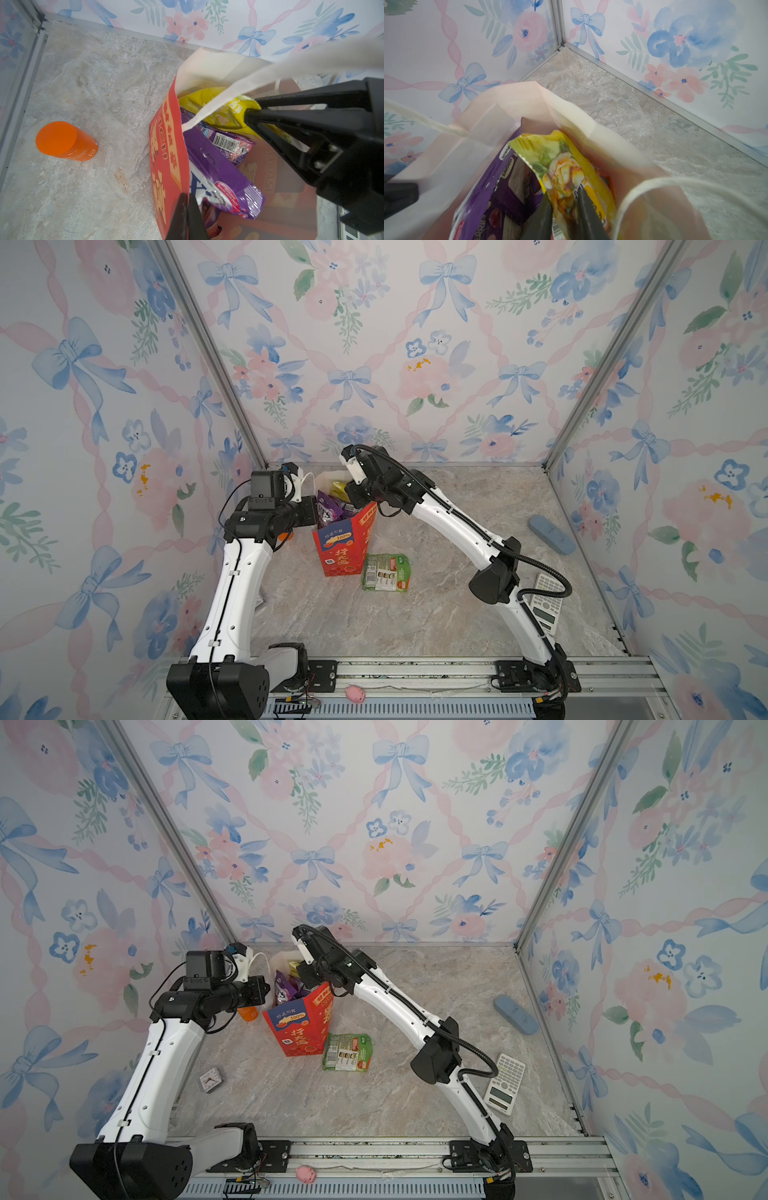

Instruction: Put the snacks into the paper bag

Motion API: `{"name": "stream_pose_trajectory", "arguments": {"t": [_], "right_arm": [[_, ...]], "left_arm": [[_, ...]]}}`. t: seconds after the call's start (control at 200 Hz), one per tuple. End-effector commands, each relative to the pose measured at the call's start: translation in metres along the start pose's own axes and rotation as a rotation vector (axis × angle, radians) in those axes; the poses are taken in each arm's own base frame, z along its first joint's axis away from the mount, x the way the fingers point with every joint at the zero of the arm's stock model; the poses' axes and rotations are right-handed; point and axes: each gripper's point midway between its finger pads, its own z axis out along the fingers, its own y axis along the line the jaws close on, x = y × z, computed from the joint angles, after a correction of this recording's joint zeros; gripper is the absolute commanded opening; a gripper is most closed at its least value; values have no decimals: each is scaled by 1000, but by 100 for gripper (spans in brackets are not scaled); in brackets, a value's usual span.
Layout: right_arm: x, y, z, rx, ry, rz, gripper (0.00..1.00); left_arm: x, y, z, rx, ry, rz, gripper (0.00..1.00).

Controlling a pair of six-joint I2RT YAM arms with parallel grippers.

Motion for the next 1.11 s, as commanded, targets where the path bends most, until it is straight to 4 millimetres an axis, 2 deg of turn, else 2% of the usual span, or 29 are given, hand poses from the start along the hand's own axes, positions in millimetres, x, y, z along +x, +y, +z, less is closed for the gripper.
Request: {"name": "stream_pose_trajectory", "arguments": {"t": [0.0,0.08,0.185,0.32,0.415,0.59,0.715,0.885,0.96,1.06,1.08,1.1], "right_arm": [[23,3,19,-11,67,4,23],[27,6,20,-25,86,10,23],[17,11,7,-51,66,17,26],[-11,18,-29,-92,-10,20,30],[-29,22,-58,-118,-71,27,39],[-41,25,-100,-163,-149,62,55],[-35,22,-118,-191,-170,103,64],[-17,17,-131,-221,-164,156,76],[-7,14,-139,-213,-154,166,78],[8,9,-152,-195,-143,184,74],[14,7,-150,-186,-132,190,74],[15,5,-159,-180,-144,195,73]], "left_arm": [[-6,-6,-10,22,-41,21,0],[-7,-6,-9,21,-39,21,0],[-8,-6,-10,23,-43,21,0],[-8,-5,-11,17,-46,18,0],[-8,-3,-11,8,-45,14,0],[-6,-2,-11,2,-43,17,0],[-7,-1,-12,-5,-50,17,0],[-8,-1,-12,-3,-49,11,0],[-8,-1,-11,-2,-47,11,0],[-7,0,-10,-6,-44,10,0],[-7,0,-10,-6,-43,8,0],[-7,0,-9,-6,-42,8,0]]}}
